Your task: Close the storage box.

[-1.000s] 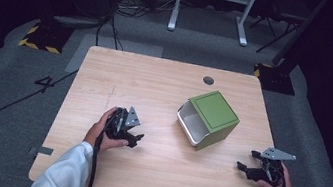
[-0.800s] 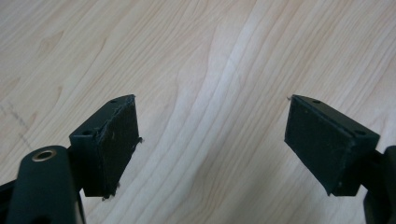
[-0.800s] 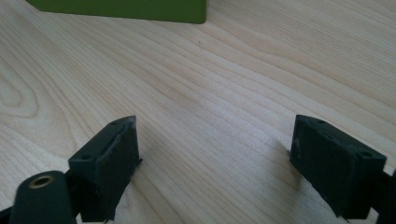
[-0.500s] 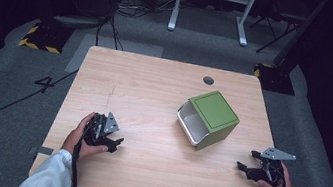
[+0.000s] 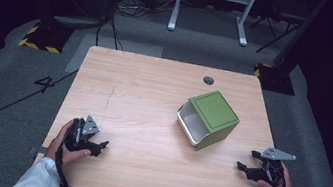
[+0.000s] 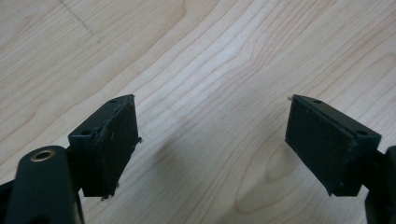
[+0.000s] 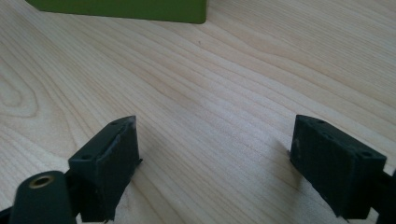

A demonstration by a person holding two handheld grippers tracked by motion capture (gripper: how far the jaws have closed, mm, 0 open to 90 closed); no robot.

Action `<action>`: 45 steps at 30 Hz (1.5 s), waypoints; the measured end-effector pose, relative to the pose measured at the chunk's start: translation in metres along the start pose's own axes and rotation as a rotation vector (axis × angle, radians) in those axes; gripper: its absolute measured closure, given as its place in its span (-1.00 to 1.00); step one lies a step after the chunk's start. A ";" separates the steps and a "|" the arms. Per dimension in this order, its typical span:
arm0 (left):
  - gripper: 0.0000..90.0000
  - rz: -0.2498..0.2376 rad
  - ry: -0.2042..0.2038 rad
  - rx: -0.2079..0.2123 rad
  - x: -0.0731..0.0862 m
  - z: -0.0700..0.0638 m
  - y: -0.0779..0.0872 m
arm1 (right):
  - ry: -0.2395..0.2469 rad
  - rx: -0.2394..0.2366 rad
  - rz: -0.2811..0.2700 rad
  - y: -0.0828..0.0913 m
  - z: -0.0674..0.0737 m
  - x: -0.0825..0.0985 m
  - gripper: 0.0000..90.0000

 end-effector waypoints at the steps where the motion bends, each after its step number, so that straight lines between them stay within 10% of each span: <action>1: -0.61 0.005 0.014 0.003 0.003 0.001 0.000 | 0.001 0.001 0.000 0.000 0.000 0.000 -0.66; 10: -0.59 -0.020 0.174 0.024 0.024 0.013 0.004 | 0.000 0.002 -0.001 0.000 0.000 0.000 -0.66; 45: -0.66 -0.025 0.185 0.012 0.024 0.014 0.002 | 0.005 0.003 -0.002 0.000 0.001 0.000 -0.65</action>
Point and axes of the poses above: each handheld gripper's, and its own axes: y roughly backward along the jaws, x roughly out of its underside, z roughly to its left, the point moved 4 cm from there along -y, roughly forward along the jaws, and after that the axes turned 3 degrees about -x, right-handed, at the moved point
